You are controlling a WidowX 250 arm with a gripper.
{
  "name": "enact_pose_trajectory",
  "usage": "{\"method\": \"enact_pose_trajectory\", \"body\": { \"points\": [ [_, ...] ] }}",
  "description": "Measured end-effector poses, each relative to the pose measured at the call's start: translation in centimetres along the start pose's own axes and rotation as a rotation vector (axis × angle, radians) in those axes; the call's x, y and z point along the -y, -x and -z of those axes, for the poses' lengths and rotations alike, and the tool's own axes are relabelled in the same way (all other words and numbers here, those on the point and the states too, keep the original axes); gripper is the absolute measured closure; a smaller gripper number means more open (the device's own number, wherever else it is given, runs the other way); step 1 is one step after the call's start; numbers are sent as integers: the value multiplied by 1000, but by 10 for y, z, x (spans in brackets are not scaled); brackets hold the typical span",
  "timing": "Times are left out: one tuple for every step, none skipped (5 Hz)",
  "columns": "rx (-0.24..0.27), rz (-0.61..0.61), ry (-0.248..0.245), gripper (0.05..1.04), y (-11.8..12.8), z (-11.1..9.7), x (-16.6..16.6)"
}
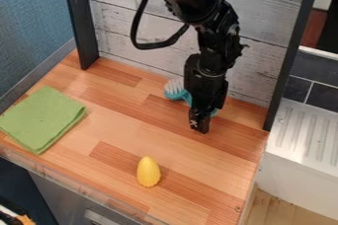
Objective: Put the turquoise object in the middle downside of the table
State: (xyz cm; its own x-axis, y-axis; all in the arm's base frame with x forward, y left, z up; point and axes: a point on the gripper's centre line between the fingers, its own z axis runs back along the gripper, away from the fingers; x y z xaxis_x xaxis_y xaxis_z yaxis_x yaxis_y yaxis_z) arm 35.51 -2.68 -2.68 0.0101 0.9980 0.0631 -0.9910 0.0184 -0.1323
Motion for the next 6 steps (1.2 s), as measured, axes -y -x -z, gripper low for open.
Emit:
{"method": "enact_pose_trajectory", "body": {
  "points": [
    [-16,18,5,83,2,4,4],
    [-26,31,12,136,2,6,9],
    [-20,26,21,423,1,7,11],
    [-20,8,34,590,-1,7,13],
    [-12,-8,17,591,-3,8,10],
    [5,-49,-29,590,-6,7,-2]
  ]
}}
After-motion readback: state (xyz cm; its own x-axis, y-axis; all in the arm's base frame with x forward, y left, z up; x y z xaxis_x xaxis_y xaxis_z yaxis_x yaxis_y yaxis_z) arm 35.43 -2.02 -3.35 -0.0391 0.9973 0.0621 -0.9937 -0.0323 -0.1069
